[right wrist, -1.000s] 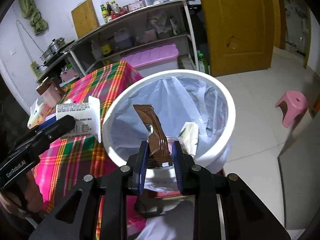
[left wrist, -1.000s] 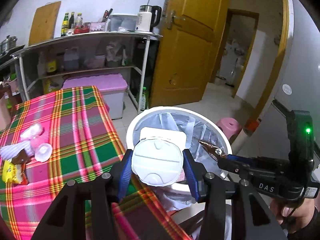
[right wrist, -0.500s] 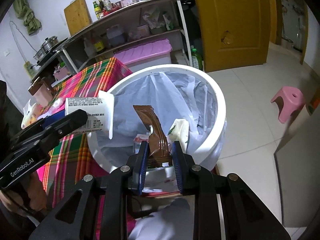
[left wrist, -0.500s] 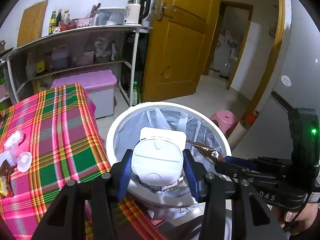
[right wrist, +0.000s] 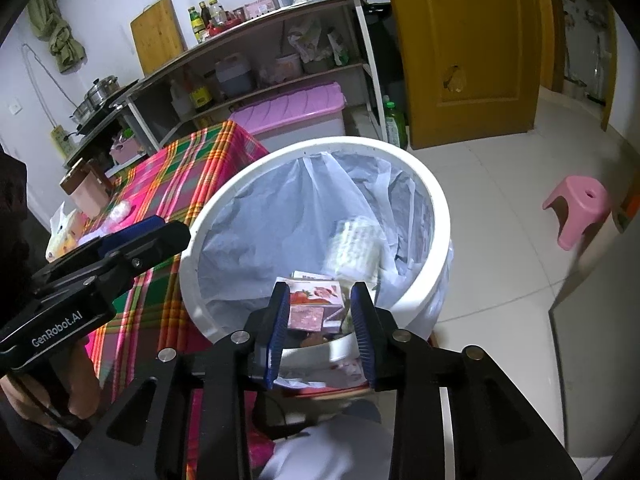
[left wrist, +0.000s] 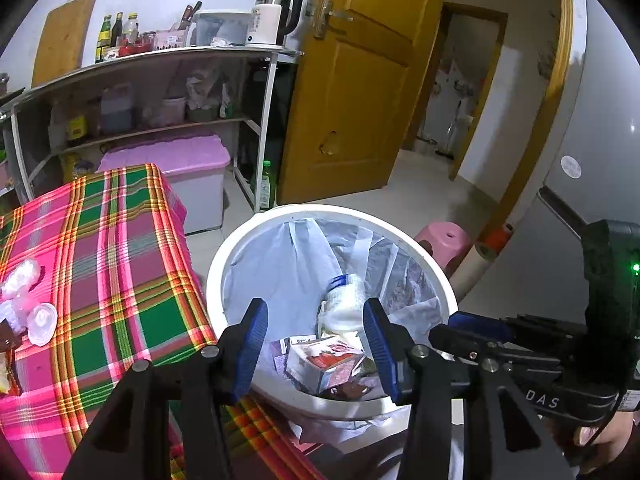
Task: Collect trash
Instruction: 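Lower both tools into the bin and open them to drop the items, then move both open tools back over the table, then grasp the yellow snack bag with the left tool while the right tool grasps the clear plastic cup, then carry the yellow bag and clear cup over the white bin, then open both tools over the bin to drop the bag and cup, then move both open tools back over the table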
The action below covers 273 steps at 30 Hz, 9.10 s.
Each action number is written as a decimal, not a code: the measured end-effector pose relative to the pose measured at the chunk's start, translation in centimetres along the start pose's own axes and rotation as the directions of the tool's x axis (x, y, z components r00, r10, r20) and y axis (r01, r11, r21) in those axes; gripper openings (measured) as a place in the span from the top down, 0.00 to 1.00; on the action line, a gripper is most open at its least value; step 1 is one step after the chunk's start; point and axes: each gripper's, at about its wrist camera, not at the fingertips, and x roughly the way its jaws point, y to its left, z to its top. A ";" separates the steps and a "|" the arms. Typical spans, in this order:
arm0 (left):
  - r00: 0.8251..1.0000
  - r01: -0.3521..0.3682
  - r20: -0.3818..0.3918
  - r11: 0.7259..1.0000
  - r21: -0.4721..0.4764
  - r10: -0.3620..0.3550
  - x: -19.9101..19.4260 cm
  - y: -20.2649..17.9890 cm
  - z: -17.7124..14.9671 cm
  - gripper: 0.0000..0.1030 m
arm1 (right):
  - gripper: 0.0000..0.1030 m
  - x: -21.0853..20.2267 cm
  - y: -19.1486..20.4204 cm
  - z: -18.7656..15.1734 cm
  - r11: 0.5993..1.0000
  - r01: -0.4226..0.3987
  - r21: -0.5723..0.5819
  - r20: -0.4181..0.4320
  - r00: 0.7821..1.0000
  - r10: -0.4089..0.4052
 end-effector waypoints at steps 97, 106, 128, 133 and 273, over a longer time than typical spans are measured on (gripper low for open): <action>0.927 -0.357 -0.077 0.806 -0.473 0.366 -10.3 25.6 -7.5 0.76 | 0.57 9.2 25.5 2.1 0.851 -0.301 -0.431 -0.128 0.954 0.273; 0.939 -0.318 -0.033 0.829 -0.460 0.342 -11.4 25.1 -8.0 0.79 | 0.57 12.9 27.5 3.8 0.839 -0.287 -0.462 -0.149 0.958 0.245; 0.942 -0.305 -0.018 0.836 -0.456 0.334 -12.2 25.7 -8.5 0.79 | 0.68 15.4 29.8 4.7 0.831 -0.252 -0.496 -0.140 0.968 0.209; 0.941 -0.307 -0.007 0.845 -0.439 0.338 -12.7 24.3 -8.2 0.79 | 0.68 13.1 28.9 4.3 0.834 -0.258 -0.488 -0.119 0.966 0.229; 0.984 -0.164 0.043 0.968 -0.189 0.175 -11.3 7.4 -5.7 0.71 | 0.60 -1.8 12.2 -2.0 0.953 -0.167 -0.254 0.011 0.984 0.176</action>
